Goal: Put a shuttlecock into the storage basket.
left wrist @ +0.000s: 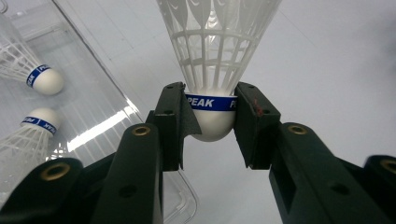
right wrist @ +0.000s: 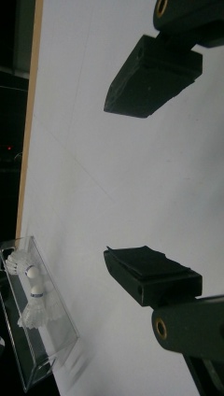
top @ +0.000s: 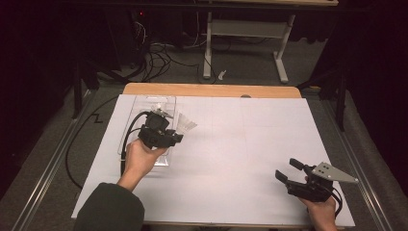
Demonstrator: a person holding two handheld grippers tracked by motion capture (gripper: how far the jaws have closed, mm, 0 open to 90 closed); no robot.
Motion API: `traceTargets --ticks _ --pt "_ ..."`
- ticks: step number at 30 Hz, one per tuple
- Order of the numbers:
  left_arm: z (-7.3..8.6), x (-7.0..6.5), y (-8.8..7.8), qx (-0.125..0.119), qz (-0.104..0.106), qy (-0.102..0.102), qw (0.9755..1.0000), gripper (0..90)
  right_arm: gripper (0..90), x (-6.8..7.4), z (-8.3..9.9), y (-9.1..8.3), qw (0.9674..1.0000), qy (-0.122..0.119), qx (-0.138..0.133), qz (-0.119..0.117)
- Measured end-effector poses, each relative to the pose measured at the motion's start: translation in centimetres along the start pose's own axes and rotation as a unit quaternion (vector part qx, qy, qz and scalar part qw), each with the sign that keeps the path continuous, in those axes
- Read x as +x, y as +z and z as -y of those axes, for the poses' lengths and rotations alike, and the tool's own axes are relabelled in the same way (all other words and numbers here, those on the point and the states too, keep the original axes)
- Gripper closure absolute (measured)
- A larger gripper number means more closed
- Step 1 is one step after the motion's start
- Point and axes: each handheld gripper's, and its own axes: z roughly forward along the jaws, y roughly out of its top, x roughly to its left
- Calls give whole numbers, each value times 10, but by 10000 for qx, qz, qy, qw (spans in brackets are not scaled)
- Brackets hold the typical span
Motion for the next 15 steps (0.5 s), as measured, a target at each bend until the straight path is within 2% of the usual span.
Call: traceTargets --ticks 15 --pt "6 17 -5 -40 -168 -194 9997 654 252 0 0 0 10000 10 3 11"
